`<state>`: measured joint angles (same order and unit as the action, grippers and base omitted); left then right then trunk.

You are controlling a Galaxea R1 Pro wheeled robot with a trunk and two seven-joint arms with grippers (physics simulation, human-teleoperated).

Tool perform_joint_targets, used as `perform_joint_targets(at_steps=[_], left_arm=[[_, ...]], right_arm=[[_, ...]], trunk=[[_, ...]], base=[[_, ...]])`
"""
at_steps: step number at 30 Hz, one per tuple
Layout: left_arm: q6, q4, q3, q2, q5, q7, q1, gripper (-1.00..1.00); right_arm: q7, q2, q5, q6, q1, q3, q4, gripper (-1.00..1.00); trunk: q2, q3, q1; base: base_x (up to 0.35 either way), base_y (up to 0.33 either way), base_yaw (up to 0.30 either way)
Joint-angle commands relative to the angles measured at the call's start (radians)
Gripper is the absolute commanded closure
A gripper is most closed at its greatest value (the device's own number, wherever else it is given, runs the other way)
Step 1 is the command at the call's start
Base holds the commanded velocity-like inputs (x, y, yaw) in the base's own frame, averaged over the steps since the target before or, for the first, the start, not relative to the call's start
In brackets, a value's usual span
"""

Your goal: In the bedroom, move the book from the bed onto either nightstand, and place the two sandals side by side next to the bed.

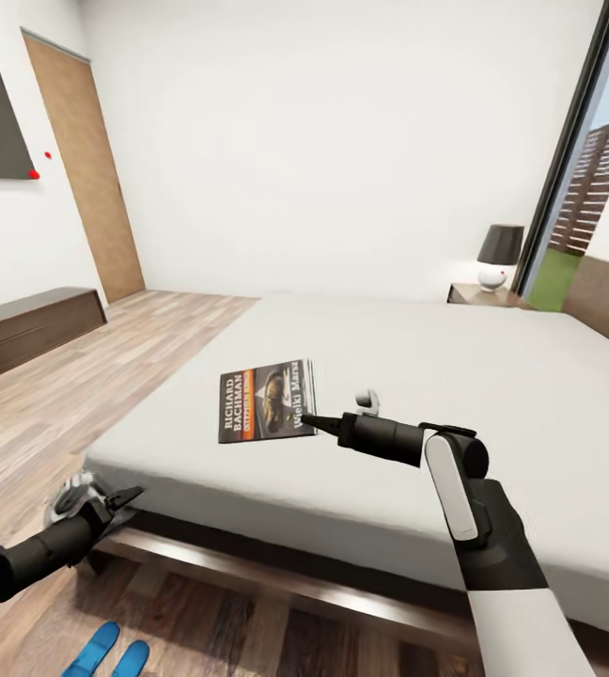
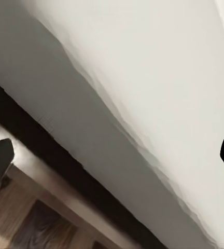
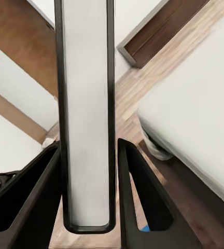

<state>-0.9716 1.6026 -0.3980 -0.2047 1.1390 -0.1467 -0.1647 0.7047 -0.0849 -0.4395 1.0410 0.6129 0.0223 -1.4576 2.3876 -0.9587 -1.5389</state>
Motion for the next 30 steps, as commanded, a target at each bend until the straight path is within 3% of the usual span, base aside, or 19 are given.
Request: perform_joint_targets(at_steps=[1, 3, 9, 12, 14, 22, 30], left_arm=[[-0.002, -0.001, -0.001, 0.002, 0.002, -0.01, 0.001, -1.0], [-0.001, -0.002, -0.001, 0.004, -0.004, -0.01, 0.001, -1.0], [0.04, -0.004, 0.0, 0.028, -0.086, -0.009, 0.037, -1.0], [0.102, -0.003, 0.0, 0.038, -0.125, -0.008, 0.07, -1.0], [0.216, -0.003, -0.001, 0.047, -0.154, -0.001, 0.125, -1.0], [0.319, -0.002, 0.0, 0.05, -0.17, 0.004, 0.177, -1.0], [0.334, -0.014, 0.001, 0.053, -0.177, 0.002, 0.184, -1.0]], right_arm=[[0.006, 0.0, -0.004, 0.006, 0.001, 0.001, -0.001, 1.0], [0.006, -0.001, -0.004, 0.006, 0.001, 0.001, -0.001, 1.0], [0.006, 0.0, -0.004, 0.006, 0.001, 0.003, -0.001, 1.0], [0.006, 0.001, -0.004, 0.006, 0.001, 0.004, -0.002, 1.0], [0.007, 0.002, -0.004, 0.006, 0.001, 0.005, -0.007, 1.0], [0.006, 0.003, -0.003, 0.006, 0.001, 0.026, -0.009, 1.0], [0.006, -0.001, 0.007, 0.006, 0.001, 0.036, -0.01, 1.0]], trunk=[[0.0, -0.001, 0.0], [0.0, -0.001, 0.0], [0.0, -0.001, 0.0], [0.0, -0.001, 0.0], [0.0, -0.001, 0.0], [0.0, -0.001, 0.0], [0.0, -0.001, 0.0]], base=[[0.0, 0.0, 0.276], [0.0, 0.0, 0.276], [0.0, 0.0, 0.276], [0.0, 0.0, 0.276], [0.0, 0.0, 0.276], [0.0, 0.0, 0.276], [0.0, 0.0, 0.276]])
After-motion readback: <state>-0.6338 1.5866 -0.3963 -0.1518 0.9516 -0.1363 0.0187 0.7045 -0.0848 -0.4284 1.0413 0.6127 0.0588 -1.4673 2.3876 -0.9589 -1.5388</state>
